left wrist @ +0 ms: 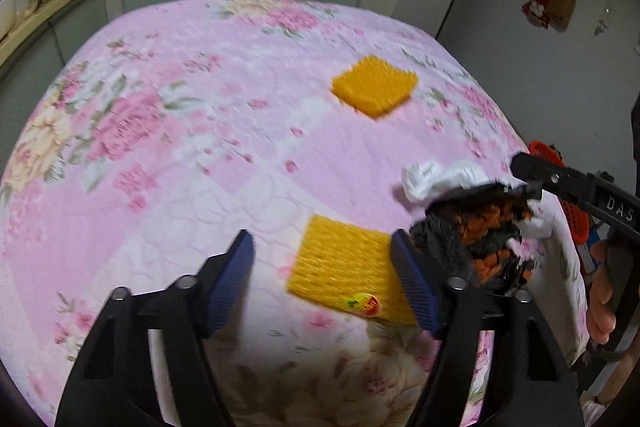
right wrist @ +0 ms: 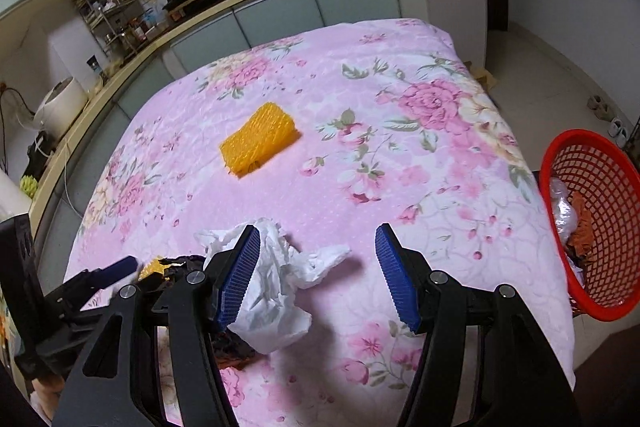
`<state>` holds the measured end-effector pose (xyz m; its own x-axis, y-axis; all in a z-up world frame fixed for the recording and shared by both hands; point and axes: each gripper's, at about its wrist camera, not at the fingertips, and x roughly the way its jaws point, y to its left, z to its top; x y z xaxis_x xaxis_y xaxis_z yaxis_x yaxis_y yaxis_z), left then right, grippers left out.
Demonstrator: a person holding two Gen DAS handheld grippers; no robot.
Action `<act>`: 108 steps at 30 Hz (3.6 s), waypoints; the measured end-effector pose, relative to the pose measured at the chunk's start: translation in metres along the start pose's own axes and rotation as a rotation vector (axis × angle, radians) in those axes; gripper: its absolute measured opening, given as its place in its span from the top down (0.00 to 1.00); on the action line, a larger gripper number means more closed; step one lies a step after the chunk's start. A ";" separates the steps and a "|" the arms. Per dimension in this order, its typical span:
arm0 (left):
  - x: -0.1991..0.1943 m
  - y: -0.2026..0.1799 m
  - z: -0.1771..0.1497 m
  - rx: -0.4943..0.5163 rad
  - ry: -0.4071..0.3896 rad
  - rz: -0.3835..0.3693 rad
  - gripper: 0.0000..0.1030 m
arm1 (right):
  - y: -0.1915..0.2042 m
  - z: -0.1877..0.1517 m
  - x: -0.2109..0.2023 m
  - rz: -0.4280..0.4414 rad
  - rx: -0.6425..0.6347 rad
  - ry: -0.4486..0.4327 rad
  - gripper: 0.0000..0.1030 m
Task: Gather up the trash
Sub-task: 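Move both open tools back over the trash on the bed, then grasp the yellow foam net with the left tool while the right tool grasps the white tissue, then carry the yellow foam net and white tissue over the red basket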
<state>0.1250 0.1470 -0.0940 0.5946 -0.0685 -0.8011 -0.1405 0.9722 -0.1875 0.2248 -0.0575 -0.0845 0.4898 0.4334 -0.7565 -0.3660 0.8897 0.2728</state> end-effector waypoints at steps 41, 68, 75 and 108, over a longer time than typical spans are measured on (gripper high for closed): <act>-0.038 0.027 0.028 -0.061 -0.138 0.068 0.89 | -0.007 0.011 -0.003 -0.036 -0.061 -0.077 0.87; -0.078 -0.056 0.103 0.056 -0.370 -0.005 0.89 | -0.049 0.041 -0.103 -0.118 0.010 -0.323 0.87; -0.070 -0.107 0.119 0.119 -0.376 -0.080 0.89 | -0.081 0.042 -0.130 -0.175 0.059 -0.367 0.87; 0.044 -0.327 0.102 0.335 -0.161 -0.306 0.89 | -0.230 0.006 -0.157 -0.391 0.318 -0.352 0.87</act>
<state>0.2781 -0.1514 -0.0095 0.6875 -0.3531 -0.6346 0.3071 0.9332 -0.1865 0.2369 -0.3295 -0.0246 0.7919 0.0396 -0.6094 0.1207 0.9681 0.2198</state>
